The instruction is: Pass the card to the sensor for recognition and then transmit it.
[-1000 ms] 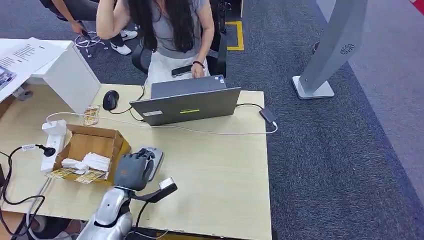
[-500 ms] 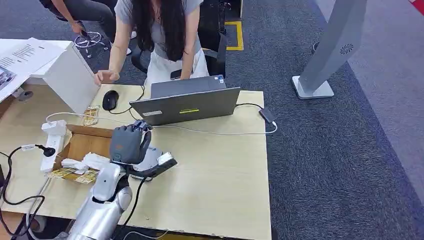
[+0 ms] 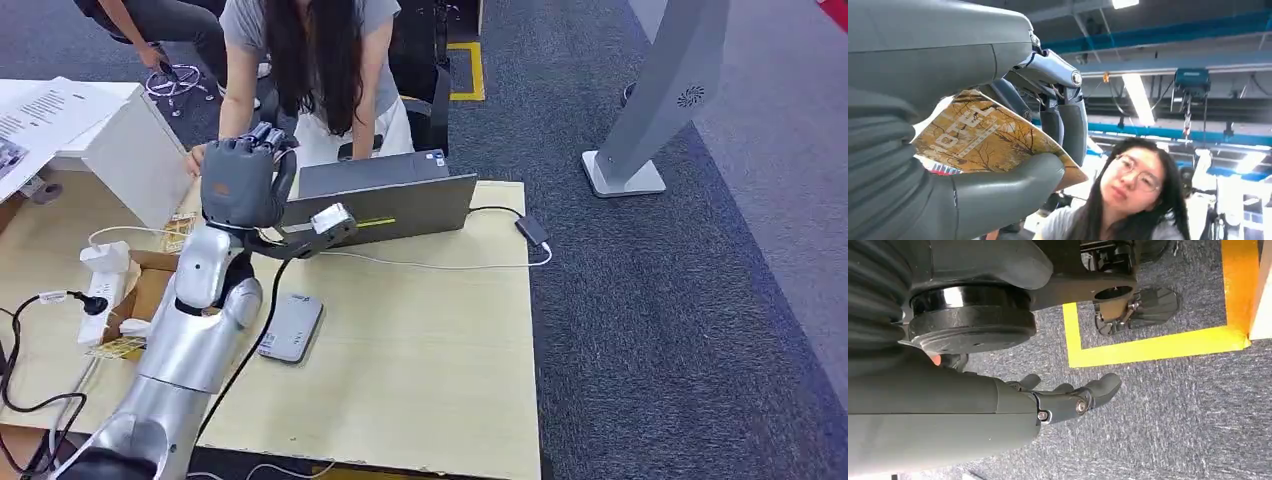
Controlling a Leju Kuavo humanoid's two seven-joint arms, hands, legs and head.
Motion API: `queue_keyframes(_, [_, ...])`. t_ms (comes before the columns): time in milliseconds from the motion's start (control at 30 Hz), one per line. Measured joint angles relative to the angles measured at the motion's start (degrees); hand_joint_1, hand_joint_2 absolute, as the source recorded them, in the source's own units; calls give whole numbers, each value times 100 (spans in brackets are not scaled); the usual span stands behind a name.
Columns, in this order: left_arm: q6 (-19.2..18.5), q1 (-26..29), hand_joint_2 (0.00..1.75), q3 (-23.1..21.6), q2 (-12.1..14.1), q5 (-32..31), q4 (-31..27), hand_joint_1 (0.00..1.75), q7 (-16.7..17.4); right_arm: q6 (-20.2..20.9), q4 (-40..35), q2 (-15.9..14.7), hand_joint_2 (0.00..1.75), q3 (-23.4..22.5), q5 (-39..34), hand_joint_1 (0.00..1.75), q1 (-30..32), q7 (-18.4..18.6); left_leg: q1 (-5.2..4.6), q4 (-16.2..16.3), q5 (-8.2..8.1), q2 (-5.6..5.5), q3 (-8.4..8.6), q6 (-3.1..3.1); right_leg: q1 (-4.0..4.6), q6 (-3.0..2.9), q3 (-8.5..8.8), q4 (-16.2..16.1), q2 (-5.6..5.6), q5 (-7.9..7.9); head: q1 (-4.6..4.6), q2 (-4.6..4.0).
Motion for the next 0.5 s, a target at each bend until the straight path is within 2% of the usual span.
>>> queue_keyframes(500, [-122, -447, 175, -59, -2, 2, 186, 175, 219, 24, -9, 0, 175, 7, 15, 0, -3, 55, 1, -1, 0, 5, 0, 0, 3, -1, -1, 0, 3, 0, 0, 0])
